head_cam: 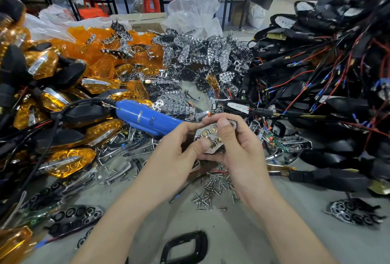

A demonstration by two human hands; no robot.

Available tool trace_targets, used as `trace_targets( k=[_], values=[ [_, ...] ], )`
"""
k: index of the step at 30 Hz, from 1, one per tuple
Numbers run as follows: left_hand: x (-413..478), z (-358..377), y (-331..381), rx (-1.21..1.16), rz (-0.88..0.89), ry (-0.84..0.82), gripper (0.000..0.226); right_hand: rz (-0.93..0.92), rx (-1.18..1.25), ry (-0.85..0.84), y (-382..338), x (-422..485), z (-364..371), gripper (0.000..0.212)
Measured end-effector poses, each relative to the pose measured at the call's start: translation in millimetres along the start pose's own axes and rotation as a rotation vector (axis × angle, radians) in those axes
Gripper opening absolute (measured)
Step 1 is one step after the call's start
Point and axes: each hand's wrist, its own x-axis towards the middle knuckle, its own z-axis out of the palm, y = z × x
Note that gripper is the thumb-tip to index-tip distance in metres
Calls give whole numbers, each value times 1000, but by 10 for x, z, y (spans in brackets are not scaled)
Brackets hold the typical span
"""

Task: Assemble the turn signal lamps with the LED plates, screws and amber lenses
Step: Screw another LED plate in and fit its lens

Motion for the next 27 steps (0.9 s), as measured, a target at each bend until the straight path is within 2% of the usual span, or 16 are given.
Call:
trace_targets(
  k=[7,10,15,20,24,27],
  values=[
    [18,39,13,-42,-26,28,15,-4,-19,2,-4,4,26,25],
    [24,9,19,-23,-36,-11,11,29,1,15,13,21,15,26],
    [-1,-58,10,-67,-70,-38,23,102,7,22,-7,62,-12,27],
    [-9,-35,31,-89,-119,-8,23,129,4,11,-40,48,-28,29],
    [-20,-60,62,-99,-156,2,20,176,62,-63,-83,30,-42,31],
    [-28,-100,92,-148,-169,15,17,181,156,-143,-124,33,-43,40]
  ],
)
